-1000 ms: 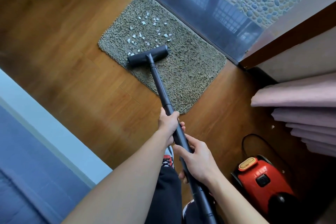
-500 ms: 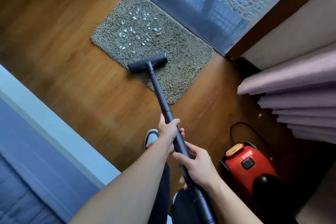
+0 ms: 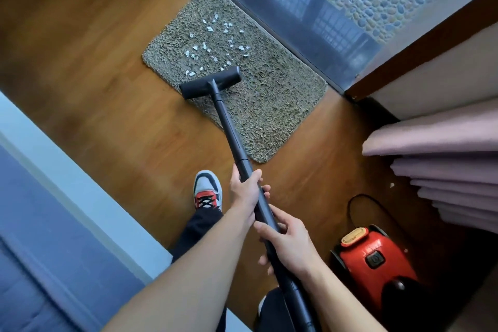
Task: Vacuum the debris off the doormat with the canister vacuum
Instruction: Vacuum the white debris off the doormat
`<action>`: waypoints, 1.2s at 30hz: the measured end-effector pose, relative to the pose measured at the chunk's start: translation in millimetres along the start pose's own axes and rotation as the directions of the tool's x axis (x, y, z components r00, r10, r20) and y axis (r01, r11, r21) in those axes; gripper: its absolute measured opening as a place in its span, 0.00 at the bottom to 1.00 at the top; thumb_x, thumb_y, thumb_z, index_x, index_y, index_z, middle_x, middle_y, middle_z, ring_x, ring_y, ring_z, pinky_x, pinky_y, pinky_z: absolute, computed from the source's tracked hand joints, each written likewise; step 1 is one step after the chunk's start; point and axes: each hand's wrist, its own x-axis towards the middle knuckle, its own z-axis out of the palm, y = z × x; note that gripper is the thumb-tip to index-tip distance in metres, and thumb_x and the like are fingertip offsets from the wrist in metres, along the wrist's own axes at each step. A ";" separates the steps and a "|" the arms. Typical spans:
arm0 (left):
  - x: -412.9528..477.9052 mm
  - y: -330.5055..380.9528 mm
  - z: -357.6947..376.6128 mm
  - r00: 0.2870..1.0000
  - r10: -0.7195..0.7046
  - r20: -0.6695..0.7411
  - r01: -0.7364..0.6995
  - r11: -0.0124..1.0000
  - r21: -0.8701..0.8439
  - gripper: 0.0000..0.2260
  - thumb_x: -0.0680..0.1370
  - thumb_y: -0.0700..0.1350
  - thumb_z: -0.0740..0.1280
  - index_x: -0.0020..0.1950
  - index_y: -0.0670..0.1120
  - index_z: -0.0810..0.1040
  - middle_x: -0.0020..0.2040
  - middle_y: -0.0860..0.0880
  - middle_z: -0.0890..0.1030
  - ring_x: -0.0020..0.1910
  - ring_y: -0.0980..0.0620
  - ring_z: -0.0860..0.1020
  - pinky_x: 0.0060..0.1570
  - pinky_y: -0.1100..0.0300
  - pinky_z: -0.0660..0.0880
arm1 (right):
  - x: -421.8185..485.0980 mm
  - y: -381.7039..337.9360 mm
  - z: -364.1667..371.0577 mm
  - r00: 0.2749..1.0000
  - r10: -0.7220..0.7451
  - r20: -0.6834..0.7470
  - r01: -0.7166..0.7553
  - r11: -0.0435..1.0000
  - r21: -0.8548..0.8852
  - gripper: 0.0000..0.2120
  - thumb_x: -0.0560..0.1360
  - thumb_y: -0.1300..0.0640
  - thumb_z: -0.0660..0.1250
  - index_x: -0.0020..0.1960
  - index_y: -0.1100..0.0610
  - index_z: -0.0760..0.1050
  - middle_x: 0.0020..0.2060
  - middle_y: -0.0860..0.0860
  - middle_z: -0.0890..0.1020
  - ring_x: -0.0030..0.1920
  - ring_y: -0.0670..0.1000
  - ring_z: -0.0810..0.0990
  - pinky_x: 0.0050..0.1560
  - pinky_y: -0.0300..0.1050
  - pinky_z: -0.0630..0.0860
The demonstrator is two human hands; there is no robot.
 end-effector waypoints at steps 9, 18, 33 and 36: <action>71.5 99.3 -34.6 1.000 -0.027 0.012 0.026 0.999 0.047 0.30 0.80 0.40 0.68 0.80 0.53 0.62 0.39 0.46 0.77 0.24 0.53 0.76 0.25 0.61 0.74 | 71.1 -78.7 63.9 0.998 -0.030 -0.060 0.031 0.999 0.023 0.18 0.80 0.56 0.69 0.63 0.35 0.74 0.31 0.49 0.81 0.27 0.59 0.81 0.25 0.48 0.79; 118.5 176.4 -49.9 1.000 -0.014 -0.006 0.014 1.000 0.017 0.34 0.81 0.39 0.67 0.82 0.56 0.55 0.42 0.45 0.77 0.23 0.55 0.74 0.24 0.62 0.74 | 122.4 -147.1 97.8 0.995 -0.066 -0.075 0.063 0.997 -0.053 0.17 0.79 0.58 0.68 0.64 0.42 0.78 0.29 0.48 0.77 0.24 0.57 0.79 0.24 0.44 0.75; 89.0 146.6 -37.5 0.991 -0.133 0.014 0.133 0.991 0.017 0.34 0.81 0.39 0.67 0.82 0.57 0.56 0.42 0.44 0.76 0.24 0.54 0.75 0.25 0.61 0.74 | 92.4 -130.3 79.3 0.997 -0.009 -0.074 0.005 0.998 -0.057 0.17 0.79 0.60 0.68 0.54 0.36 0.78 0.29 0.52 0.76 0.24 0.59 0.77 0.23 0.46 0.75; 71.2 127.6 -29.0 0.989 -0.147 0.024 0.147 0.989 0.016 0.34 0.81 0.40 0.67 0.82 0.57 0.55 0.44 0.45 0.77 0.23 0.55 0.75 0.25 0.61 0.75 | 76.6 -114.4 65.0 0.998 0.013 -0.064 -0.016 0.998 -0.060 0.17 0.80 0.58 0.68 0.54 0.34 0.76 0.31 0.57 0.78 0.26 0.60 0.79 0.26 0.48 0.78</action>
